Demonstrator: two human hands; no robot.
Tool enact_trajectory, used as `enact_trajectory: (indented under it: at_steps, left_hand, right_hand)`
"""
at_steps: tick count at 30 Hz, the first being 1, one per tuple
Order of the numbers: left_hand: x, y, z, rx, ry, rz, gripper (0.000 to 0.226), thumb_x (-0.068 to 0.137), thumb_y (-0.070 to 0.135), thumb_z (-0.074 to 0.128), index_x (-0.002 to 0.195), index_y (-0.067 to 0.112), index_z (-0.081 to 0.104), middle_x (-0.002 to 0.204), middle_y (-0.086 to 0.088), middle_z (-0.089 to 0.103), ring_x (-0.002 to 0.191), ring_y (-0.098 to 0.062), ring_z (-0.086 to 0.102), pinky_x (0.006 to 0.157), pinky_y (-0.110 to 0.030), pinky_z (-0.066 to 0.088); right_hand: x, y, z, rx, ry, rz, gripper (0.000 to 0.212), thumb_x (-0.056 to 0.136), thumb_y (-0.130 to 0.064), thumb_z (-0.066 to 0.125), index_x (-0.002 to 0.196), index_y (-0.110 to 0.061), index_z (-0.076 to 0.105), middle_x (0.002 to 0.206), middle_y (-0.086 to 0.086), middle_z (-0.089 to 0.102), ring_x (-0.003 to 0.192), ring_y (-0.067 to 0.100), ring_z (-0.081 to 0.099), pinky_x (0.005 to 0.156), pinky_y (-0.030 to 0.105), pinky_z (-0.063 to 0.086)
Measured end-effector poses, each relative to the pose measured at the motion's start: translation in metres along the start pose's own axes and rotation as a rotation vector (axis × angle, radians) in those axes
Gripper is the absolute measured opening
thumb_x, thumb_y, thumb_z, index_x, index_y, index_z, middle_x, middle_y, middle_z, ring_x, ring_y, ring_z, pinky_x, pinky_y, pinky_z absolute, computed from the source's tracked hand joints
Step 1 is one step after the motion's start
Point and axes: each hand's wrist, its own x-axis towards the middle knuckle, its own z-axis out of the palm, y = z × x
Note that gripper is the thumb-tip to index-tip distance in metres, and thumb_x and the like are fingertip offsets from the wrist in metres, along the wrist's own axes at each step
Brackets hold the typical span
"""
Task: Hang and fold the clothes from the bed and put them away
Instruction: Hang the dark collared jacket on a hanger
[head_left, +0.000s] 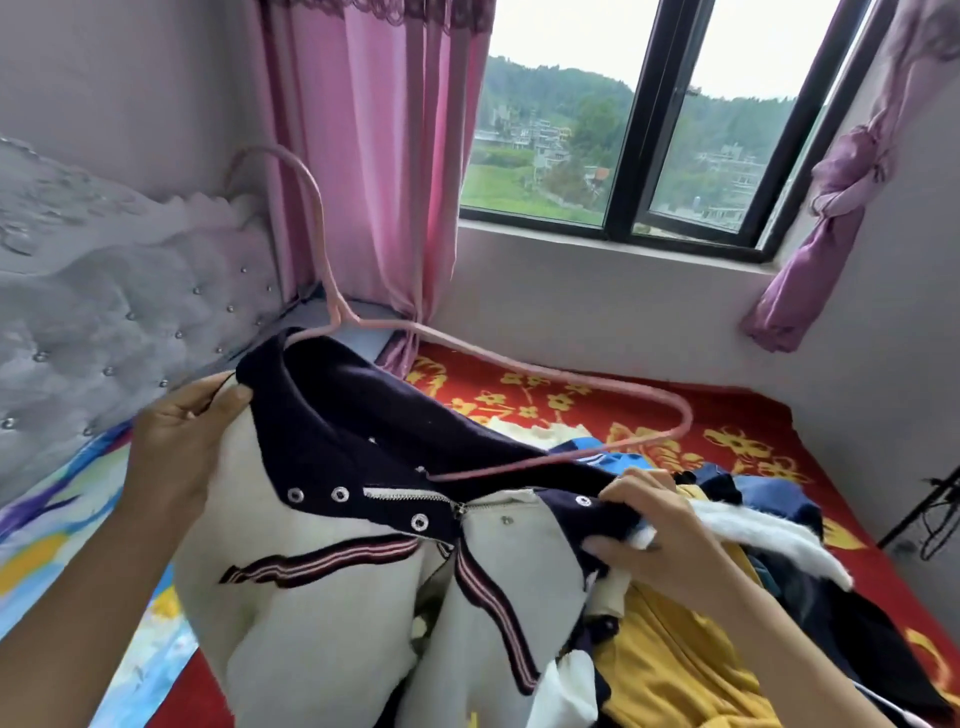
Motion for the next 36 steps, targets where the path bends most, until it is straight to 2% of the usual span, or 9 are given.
enact_trajectory:
  at_steps: [3,6,11,16,22,25,31,34,36]
  left_hand:
    - [-0.001,-0.011,-0.011,0.056,-0.043,-0.02,0.028,0.087,0.016,0.064,0.082,0.04,0.075,0.075,0.019,0.071,0.065,0.006,0.063,0.065,-0.011,0.052]
    - [0.0,-0.013,-0.009,0.034,-0.07,-0.036,0.015,0.081,0.026,0.068,0.089,0.037,0.075,0.082,0.016,0.073,0.07,0.003,0.065,0.069,-0.014,0.053]
    - [0.001,-0.012,0.001,0.053,-0.101,0.005,0.021,0.068,0.041,0.074,0.088,0.038,0.075,0.08,0.017,0.072,0.069,0.004,0.063,0.066,-0.013,0.053]
    - [0.0,-0.012,0.007,0.125,-0.159,-0.003,0.023,0.067,0.046,0.07,0.089,0.039,0.074,0.082,0.016,0.072,0.073,-0.003,0.065,0.073,-0.032,0.05]
    - [-0.005,-0.004,0.028,0.245,-0.247,0.149,0.042,0.098,0.017,0.047,0.093,0.053,0.067,0.081,0.027,0.069,0.071,0.011,0.061,0.064,-0.006,0.049]
    - [-0.001,-0.002,0.027,0.249,-0.222,0.191,0.048,0.096,0.009,0.05,0.092,0.055,0.067,0.083,0.03,0.068,0.073,0.015,0.06,0.067,-0.002,0.046]
    - [0.012,-0.012,0.001,0.385,-0.22,0.236,0.052,0.091,0.01,0.057,0.095,0.061,0.064,0.079,0.03,0.066,0.061,0.016,0.05,0.054,0.0,0.036]
    - [0.007,-0.011,-0.001,0.386,-0.254,0.298,0.021,0.088,0.033,0.061,0.102,0.047,0.068,0.079,-0.005,0.062,0.06,0.001,0.043,0.055,-0.017,0.033]
    - [0.002,-0.013,-0.001,0.423,-0.255,0.381,0.051,0.084,0.057,0.056,0.114,0.016,0.065,0.073,-0.025,0.048,0.064,-0.01,0.038,0.058,-0.019,0.03]
  right_hand:
    - [0.002,-0.022,-0.008,0.499,0.206,0.106,0.012,0.08,-0.036,0.052,0.089,-0.043,0.052,0.056,0.012,0.051,0.053,0.025,0.049,0.051,0.031,0.044]
    - [0.018,-0.04,0.0,0.648,0.589,0.16,0.047,0.083,-0.062,0.053,0.084,-0.016,0.047,0.06,-0.015,0.059,0.049,-0.004,0.048,0.049,0.009,0.041]
    - [0.037,-0.035,-0.003,0.711,1.204,0.413,0.028,0.08,-0.045,0.059,0.095,-0.022,0.057,0.046,-0.016,0.05,0.04,0.001,0.045,0.047,0.011,0.041]
    - [0.033,-0.019,-0.003,0.497,1.028,0.381,0.046,0.094,-0.027,0.054,0.048,-0.028,0.057,0.038,-0.012,0.046,0.037,0.002,0.042,0.047,0.012,0.039]
    - [0.007,-0.032,0.005,0.36,0.676,0.104,0.032,0.091,-0.029,0.048,0.062,-0.037,0.059,0.053,-0.025,0.054,0.047,-0.006,0.049,0.049,0.003,0.036]
    - [-0.004,-0.03,-0.002,0.156,0.492,-0.011,0.055,0.097,-0.04,0.044,0.054,-0.008,0.059,0.05,-0.008,0.048,0.045,0.006,0.039,0.049,0.012,0.031]
    - [0.005,-0.033,-0.02,-0.177,0.525,-0.223,0.063,0.101,-0.023,0.037,0.046,0.003,0.056,0.042,0.003,0.048,0.049,0.01,0.034,0.051,0.022,0.031]
    - [0.016,-0.034,-0.014,-0.245,0.54,-0.257,0.064,0.1,-0.021,0.037,0.04,0.0,0.045,0.037,0.003,0.04,0.039,0.011,0.031,0.049,0.026,0.032]
    - [0.023,-0.04,-0.01,-0.296,0.523,-0.28,0.064,0.099,-0.02,0.037,0.038,-0.002,0.039,0.036,0.003,0.035,0.033,0.018,0.03,0.044,0.033,0.031]
